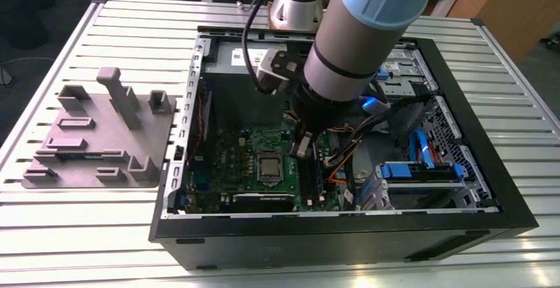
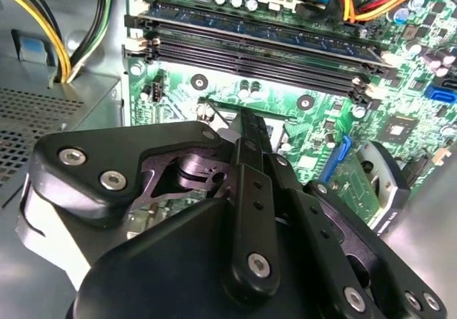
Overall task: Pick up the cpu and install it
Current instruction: 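Install the first cpu locking lever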
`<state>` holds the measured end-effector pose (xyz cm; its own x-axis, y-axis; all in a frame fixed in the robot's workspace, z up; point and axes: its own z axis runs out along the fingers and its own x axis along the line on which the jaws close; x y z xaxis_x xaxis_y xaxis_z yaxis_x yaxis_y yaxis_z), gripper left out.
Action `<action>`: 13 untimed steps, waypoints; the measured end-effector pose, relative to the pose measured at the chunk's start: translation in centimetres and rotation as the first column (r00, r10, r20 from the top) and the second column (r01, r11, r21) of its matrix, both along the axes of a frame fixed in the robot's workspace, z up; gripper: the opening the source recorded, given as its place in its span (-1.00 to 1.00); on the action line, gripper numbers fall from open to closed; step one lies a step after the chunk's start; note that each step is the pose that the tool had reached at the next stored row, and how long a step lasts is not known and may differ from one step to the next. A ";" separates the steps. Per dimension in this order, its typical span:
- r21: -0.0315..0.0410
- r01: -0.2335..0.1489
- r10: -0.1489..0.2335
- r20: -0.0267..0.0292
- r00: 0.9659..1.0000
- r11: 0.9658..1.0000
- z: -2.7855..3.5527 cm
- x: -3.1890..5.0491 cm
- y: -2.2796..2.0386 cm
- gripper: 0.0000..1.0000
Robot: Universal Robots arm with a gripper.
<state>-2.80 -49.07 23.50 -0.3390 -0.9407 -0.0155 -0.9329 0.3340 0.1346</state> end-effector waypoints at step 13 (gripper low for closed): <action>0.006 -0.051 0.051 0.004 0.999 0.999 -0.17 -0.28 -0.84 -0.80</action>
